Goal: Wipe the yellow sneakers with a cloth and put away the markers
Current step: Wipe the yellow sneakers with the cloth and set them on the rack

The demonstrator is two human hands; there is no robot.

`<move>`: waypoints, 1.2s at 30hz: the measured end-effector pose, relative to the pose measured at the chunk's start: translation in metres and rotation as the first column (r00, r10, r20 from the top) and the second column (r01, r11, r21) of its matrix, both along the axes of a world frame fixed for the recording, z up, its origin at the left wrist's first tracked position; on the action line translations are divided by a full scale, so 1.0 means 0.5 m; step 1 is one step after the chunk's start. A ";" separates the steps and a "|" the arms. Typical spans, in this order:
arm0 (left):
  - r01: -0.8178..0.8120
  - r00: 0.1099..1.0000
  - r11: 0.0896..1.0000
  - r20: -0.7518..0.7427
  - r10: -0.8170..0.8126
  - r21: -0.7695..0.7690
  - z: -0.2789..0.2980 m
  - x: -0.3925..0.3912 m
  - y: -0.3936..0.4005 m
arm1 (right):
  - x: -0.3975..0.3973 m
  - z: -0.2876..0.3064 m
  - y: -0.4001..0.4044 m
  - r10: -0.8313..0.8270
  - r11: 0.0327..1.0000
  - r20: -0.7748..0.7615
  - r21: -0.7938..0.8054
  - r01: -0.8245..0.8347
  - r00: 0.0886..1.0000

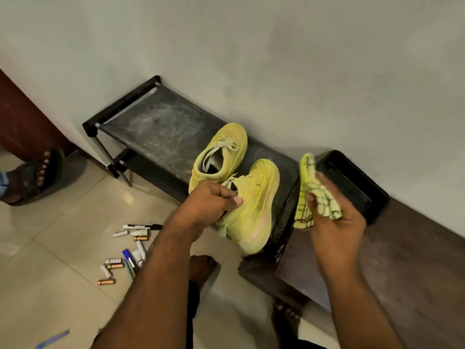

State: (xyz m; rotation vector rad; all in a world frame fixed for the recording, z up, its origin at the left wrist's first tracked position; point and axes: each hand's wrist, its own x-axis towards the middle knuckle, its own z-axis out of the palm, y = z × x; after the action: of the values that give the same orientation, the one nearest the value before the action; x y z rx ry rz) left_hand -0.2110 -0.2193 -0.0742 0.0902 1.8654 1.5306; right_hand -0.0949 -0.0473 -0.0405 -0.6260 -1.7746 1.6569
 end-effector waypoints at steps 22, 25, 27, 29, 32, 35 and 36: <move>-0.094 0.898 0.993 0.436 0.054 0.071 0.019 -0.029 0.040 | 0.003 -0.059 -0.087 -0.061 0.527 0.510 0.747 -0.406 0.858; -0.100 0.887 0.992 0.458 0.054 0.077 0.021 -0.031 0.041 | 0.013 -0.051 -0.130 0.004 0.429 0.481 0.791 -0.436 0.877; -0.112 0.881 0.991 0.469 0.064 0.076 0.021 -0.030 0.044 | 0.005 -0.053 -0.132 -0.019 0.439 0.478 0.793 -0.422 0.878; -0.108 0.874 0.991 0.483 0.056 0.080 0.022 -0.029 0.048 | -0.010 -0.058 -0.115 -0.091 0.498 0.483 0.779 -0.380 0.871; -0.109 0.863 0.990 0.503 0.047 0.095 0.026 -0.028 0.047 | -0.020 -0.062 -0.099 -0.104 0.521 0.473 0.775 -0.358 0.875; -0.153 0.860 0.984 0.503 0.086 0.094 0.029 -0.031 0.040 | -0.004 -0.066 -0.105 0.060 0.442 0.435 0.795 -0.415 0.898; -0.169 0.865 0.981 0.491 0.104 0.091 0.029 -0.031 0.038 | 0.000 -0.067 -0.105 0.106 0.419 0.425 0.801 -0.428 0.899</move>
State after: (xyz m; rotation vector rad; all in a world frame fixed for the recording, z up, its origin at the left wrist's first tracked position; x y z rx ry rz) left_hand -0.2264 -0.2004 -0.0599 -0.3472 1.3931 1.5915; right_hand -0.0951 -0.1000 -0.0739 -0.0732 -2.7415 0.5295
